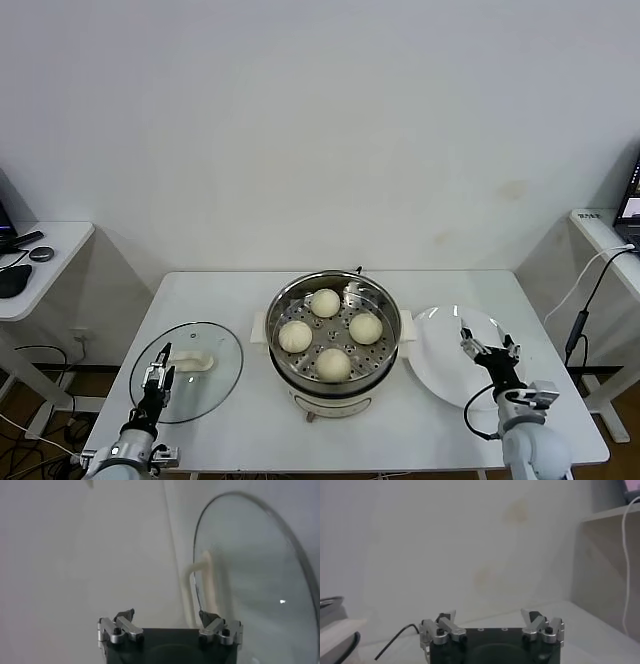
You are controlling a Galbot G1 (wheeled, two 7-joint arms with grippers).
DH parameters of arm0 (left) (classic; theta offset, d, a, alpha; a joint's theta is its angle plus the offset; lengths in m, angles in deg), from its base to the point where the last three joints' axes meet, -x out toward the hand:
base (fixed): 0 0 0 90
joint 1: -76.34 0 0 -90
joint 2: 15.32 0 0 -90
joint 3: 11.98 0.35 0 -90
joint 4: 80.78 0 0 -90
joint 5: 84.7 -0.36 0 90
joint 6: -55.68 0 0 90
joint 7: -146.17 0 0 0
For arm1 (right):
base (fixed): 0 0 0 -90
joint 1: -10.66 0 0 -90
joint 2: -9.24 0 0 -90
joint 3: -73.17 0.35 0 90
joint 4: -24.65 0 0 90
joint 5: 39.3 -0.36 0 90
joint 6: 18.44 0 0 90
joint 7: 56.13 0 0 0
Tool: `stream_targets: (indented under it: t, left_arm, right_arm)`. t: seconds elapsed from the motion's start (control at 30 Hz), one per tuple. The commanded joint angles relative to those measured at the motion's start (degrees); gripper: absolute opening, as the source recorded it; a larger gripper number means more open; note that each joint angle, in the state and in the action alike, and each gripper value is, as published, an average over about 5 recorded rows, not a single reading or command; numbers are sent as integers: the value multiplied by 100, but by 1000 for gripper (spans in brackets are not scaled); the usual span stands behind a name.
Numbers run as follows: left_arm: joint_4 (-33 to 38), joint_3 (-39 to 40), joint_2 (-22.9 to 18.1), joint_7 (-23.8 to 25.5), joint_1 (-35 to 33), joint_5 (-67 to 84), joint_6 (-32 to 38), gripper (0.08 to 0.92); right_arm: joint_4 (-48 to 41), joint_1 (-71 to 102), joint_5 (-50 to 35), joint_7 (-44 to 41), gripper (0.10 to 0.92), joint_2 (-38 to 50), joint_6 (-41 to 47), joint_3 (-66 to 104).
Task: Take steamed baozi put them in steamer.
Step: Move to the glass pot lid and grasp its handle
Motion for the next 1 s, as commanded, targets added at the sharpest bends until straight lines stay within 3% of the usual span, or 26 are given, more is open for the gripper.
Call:
stream_targets:
  t: [0.03,1.0]
  left_arm:
    - [-251,92,21,76,330,-31,-16,823]
    - [-1034,267,-1,1,1198,562,-35,823]
  right_arm:
    - [-26,25,37,5,823,-29,-31,24]
    - [92,253,126,-1,823,-62,-106,157]
